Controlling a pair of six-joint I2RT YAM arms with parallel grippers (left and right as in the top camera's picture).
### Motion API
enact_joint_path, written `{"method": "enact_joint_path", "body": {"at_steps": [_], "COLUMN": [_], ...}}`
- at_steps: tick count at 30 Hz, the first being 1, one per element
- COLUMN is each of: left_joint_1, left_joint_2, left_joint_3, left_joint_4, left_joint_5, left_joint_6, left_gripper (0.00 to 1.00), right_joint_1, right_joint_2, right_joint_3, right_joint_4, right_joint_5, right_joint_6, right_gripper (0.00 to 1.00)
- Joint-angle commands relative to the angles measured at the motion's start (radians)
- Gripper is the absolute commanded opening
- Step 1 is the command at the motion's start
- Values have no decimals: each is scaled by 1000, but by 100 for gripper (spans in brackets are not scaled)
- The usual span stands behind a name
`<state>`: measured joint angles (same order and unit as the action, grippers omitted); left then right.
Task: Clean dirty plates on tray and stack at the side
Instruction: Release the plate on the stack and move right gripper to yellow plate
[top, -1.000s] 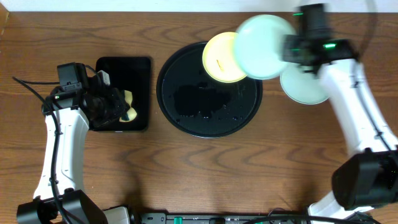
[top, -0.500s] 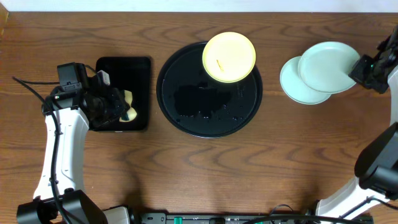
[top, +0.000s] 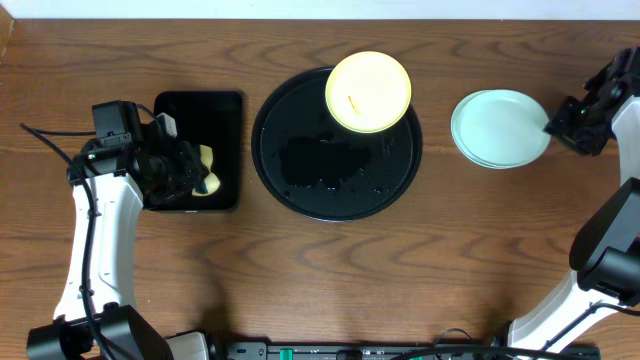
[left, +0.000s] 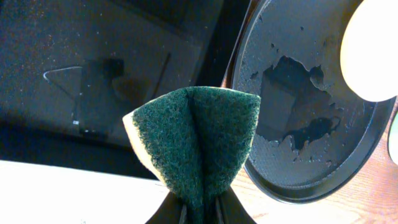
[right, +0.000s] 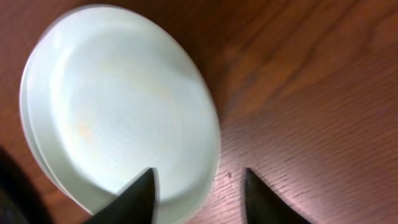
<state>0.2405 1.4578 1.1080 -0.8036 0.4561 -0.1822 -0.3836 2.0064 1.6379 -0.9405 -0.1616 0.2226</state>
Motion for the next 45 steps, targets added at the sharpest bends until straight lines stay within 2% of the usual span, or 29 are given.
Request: {"method": "enact_joint_path", "body": {"at_steps": [1, 4, 7, 11, 13, 15, 18, 21, 25, 29, 32, 39, 40, 43, 45], "left_joint_1": [3, 3, 3, 3, 3, 3, 3, 3, 3, 3, 3, 3, 3, 3, 3], "left_joint_2": [6, 6, 6, 6, 6, 6, 6, 6, 6, 6, 6, 6, 6, 6, 6], "left_joint_3": [17, 17, 17, 17, 16, 15, 15, 15, 15, 15, 15, 15, 15, 15, 15], "left_joint_4": [5, 16, 26, 26, 26, 26, 22, 19, 15, 11, 10, 4, 4, 0, -3], "left_joint_5": [-9, -9, -9, -9, -9, -9, -9, -9, -9, -9, -9, -9, -9, -30, -41], "left_joint_6": [17, 17, 17, 17, 17, 17, 17, 17, 17, 17, 17, 17, 17, 17, 17], "left_gripper": [8, 8, 8, 8, 8, 8, 8, 8, 8, 9, 15, 15, 15, 15, 15], "right_joint_1": [17, 57, 130, 250, 315, 387, 476, 530, 556, 566, 572, 575, 575, 575, 575], "right_joint_2": [16, 16, 16, 16, 22, 40, 84, 148, 235, 335, 401, 493, 495, 495, 495], "right_joint_3": [-5, -4, 8, 107, 193, 305, 456, 563, 590, 589, 589, 589, 589, 589, 589], "right_joint_4": [-18, -19, -22, -52, -72, -92, -99, -80, 19, 116, 158, 206, 206, 195, 171], "right_joint_5": [-140, -232, -221, -140, -80, -9, 39, 44, 41, 41, 41, -24, -37, -53, -53], "right_joint_6": [-119, -248, -292, -294, -311, -330, -362, -381, -397, -396, -396, -396, -396, -396, -396], "right_gripper": [58, 61, 58, 55, 60, 74, 86, 88, 87, 81, 70, 61, 57, 26, 20]}}
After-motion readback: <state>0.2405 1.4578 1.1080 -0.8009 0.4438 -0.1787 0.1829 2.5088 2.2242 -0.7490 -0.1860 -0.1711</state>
